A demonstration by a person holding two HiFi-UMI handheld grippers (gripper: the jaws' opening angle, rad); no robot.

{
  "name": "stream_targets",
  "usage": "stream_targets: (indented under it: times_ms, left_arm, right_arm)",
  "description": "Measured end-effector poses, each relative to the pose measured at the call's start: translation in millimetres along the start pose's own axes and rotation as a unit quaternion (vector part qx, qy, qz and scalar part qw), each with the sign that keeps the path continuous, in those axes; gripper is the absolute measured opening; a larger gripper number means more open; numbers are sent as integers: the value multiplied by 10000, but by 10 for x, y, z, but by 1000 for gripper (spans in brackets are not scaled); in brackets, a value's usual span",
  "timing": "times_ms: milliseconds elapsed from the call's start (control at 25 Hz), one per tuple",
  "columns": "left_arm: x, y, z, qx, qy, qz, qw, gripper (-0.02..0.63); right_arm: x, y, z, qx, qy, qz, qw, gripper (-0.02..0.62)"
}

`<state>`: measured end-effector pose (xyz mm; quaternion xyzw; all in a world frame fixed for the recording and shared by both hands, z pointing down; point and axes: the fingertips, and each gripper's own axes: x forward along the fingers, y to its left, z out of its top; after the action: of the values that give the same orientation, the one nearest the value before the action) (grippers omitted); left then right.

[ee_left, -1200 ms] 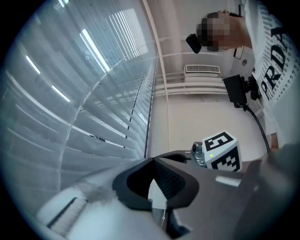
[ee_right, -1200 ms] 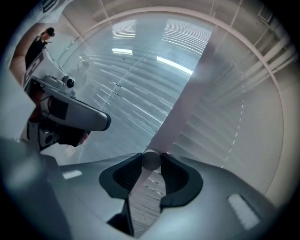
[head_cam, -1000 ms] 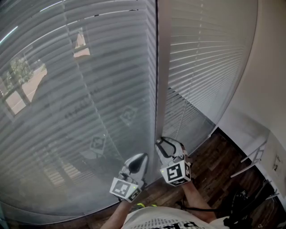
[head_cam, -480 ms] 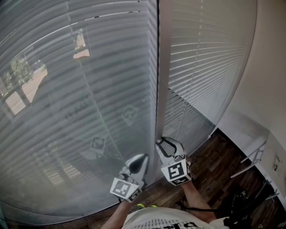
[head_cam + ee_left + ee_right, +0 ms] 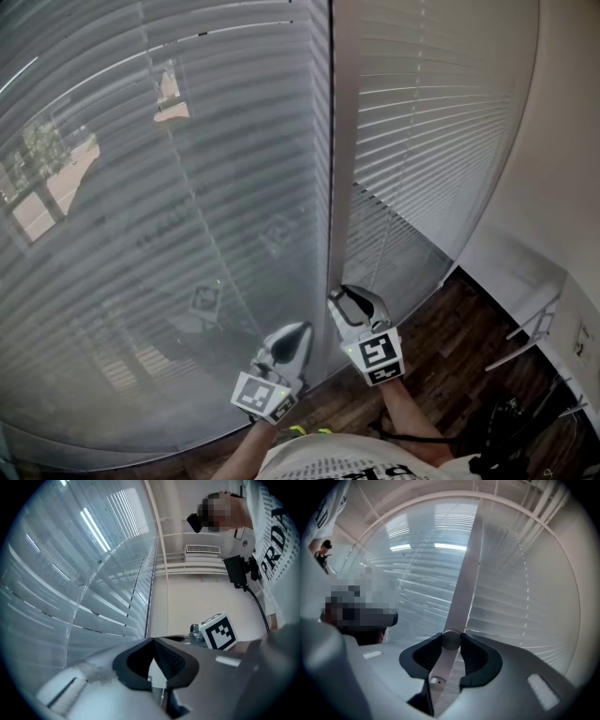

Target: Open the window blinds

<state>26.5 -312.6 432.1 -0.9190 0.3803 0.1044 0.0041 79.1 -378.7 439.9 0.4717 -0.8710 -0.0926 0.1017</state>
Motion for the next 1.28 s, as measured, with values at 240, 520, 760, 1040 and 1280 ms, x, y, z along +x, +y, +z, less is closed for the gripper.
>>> stream_targets:
  times_ms: [240, 520, 760, 1040, 1280]
  left_arm:
    - [-1, -10, 11, -10, -6, -22, 10000, -8]
    - [-15, -20, 9, -37, -1, -44, 10000, -8]
    - [-23, -22, 34, -32, -41, -73, 10000, -8]
    - [-8, -16, 61, -26, -69, -102, 9999, -8]
    - [32, -31, 106, 9, -97, -123, 9999, -8]
  right_arm:
    - [2, -11, 1, 446, -70, -7, 9990, 121]
    - [5, -42, -32, 1153, -156, -84, 9932, 121]
    - [-2, -66, -35, 1712, -269, -203, 9847, 121]
    - [-2, -65, -35, 1933, -283, -231, 9805, 121]
    - [-8, -52, -41, 1313, -128, -317, 9908, 123]
